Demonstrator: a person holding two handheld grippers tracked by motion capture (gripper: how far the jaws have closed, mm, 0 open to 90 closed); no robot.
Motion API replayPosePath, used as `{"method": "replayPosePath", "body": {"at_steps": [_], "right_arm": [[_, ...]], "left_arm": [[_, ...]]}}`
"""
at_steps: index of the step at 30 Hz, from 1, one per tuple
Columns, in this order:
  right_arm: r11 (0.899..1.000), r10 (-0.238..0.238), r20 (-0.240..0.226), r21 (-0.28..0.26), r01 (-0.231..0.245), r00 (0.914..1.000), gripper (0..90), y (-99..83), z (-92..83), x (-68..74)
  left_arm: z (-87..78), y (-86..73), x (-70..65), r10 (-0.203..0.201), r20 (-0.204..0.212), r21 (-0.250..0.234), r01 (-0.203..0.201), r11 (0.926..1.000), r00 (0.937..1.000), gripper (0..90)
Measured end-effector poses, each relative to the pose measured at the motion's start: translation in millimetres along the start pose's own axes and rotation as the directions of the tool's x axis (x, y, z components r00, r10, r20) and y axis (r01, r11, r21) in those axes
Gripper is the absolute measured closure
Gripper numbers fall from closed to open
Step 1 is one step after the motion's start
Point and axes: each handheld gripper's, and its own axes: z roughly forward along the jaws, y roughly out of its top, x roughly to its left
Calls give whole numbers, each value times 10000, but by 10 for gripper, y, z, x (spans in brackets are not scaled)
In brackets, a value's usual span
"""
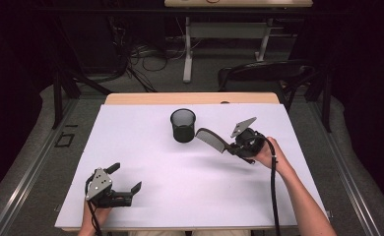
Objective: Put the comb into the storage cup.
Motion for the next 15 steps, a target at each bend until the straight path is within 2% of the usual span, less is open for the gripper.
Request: {"method": "replayPosePath", "body": {"at_steps": [15], "right_arm": [[9978,337,172,-585,-326,9993,729,-14,-62,-9]], "left_arm": [[-11,4,-1,78,-6,-17,-78,10000,10000,0]]}}
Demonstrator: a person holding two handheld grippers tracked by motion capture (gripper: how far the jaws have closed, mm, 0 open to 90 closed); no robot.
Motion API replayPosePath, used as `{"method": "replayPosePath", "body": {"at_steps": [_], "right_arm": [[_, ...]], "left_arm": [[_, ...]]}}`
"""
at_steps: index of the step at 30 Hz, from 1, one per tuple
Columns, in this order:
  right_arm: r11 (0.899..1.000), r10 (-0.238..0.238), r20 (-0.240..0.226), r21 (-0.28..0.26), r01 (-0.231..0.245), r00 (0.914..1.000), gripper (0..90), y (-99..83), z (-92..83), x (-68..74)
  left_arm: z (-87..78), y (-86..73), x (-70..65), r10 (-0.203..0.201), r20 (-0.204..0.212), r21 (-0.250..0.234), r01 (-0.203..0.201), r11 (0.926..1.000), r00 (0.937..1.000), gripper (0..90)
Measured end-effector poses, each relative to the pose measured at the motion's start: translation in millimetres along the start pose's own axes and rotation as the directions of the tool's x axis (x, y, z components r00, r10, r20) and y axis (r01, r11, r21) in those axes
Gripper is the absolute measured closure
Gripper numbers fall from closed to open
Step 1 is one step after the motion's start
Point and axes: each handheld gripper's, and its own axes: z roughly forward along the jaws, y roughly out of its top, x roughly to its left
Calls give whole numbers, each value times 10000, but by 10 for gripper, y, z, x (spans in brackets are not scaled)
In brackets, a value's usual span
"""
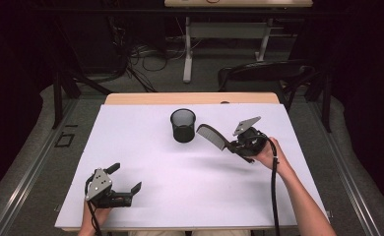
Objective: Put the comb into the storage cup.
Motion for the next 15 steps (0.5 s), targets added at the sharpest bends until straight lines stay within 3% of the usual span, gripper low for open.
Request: {"method": "replayPosePath", "body": {"at_steps": [15], "right_arm": [[9977,477,240,-494,-465,9986,729,6,-11,-4]], "left_arm": [[-2,1,3,-57,-52,-45,56,10000,10000,1]]}}
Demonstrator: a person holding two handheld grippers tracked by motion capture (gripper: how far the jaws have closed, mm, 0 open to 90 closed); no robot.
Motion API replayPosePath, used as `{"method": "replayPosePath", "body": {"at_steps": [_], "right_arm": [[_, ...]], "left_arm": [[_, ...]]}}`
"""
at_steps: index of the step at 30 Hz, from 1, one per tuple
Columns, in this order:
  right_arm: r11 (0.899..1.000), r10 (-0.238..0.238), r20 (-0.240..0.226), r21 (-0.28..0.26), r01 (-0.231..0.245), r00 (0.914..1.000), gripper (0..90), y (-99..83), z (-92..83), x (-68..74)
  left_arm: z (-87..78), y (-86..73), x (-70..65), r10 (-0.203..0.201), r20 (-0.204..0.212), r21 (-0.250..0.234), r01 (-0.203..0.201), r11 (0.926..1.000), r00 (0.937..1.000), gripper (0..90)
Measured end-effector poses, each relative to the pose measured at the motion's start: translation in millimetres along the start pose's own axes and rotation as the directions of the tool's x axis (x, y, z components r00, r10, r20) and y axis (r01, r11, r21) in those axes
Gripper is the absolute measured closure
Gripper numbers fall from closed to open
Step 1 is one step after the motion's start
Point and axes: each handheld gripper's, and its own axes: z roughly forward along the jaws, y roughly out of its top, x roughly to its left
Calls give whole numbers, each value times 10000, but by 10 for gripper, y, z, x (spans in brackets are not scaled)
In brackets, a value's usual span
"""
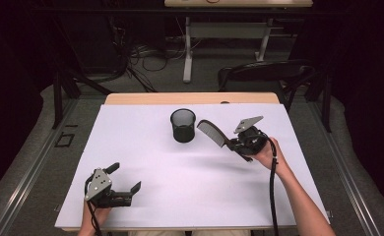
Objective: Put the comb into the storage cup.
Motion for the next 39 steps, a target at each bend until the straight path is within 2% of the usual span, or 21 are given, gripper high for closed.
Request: {"method": "replayPosePath", "body": {"at_steps": [21,39], "right_arm": [[9966,434,436,-714,-402,9981,729,14,9,6],[9852,961,637,-1487,-858,9933,730,14,16,-19]], "left_arm": [[-3,-3,1,-3,-14,18,3,10000,10000,0],[-13,0,4,11,-92,-22,-11,10000,10000,0]]}}
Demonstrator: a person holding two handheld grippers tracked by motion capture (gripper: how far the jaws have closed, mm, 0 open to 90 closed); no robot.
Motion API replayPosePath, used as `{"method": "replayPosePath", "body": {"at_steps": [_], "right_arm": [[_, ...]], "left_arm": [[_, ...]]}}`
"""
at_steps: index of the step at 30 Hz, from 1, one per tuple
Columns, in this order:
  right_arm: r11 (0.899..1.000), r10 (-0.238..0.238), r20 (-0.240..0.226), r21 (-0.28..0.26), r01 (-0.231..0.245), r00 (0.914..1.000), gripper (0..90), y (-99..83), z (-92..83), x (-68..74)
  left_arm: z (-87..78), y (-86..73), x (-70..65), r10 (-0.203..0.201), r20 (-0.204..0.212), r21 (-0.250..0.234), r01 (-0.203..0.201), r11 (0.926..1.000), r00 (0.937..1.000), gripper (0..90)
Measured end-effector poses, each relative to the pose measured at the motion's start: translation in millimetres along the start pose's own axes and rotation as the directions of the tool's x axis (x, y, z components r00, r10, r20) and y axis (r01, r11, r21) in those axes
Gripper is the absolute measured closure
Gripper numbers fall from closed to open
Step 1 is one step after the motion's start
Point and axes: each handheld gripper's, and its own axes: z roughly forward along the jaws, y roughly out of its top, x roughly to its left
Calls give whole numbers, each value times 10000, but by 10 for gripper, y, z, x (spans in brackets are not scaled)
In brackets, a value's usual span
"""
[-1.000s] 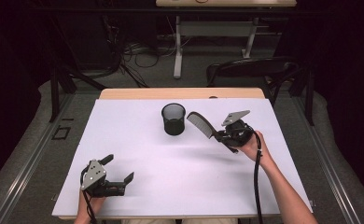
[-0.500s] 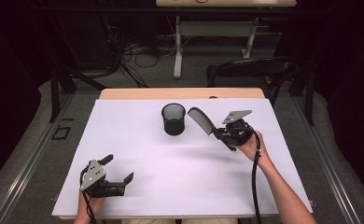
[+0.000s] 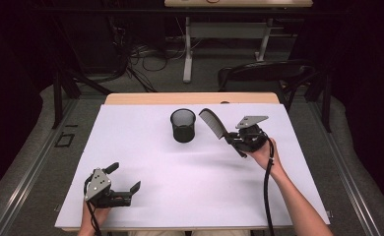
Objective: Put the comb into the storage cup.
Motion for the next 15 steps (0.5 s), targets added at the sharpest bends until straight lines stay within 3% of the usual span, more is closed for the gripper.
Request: {"method": "replayPosePath", "body": {"at_steps": [15], "right_arm": [[9963,365,203,-789,-348,9991,729,2,-24,-13]], "left_arm": [[2,1,2,-20,-33,13,20,10000,10000,0]]}}
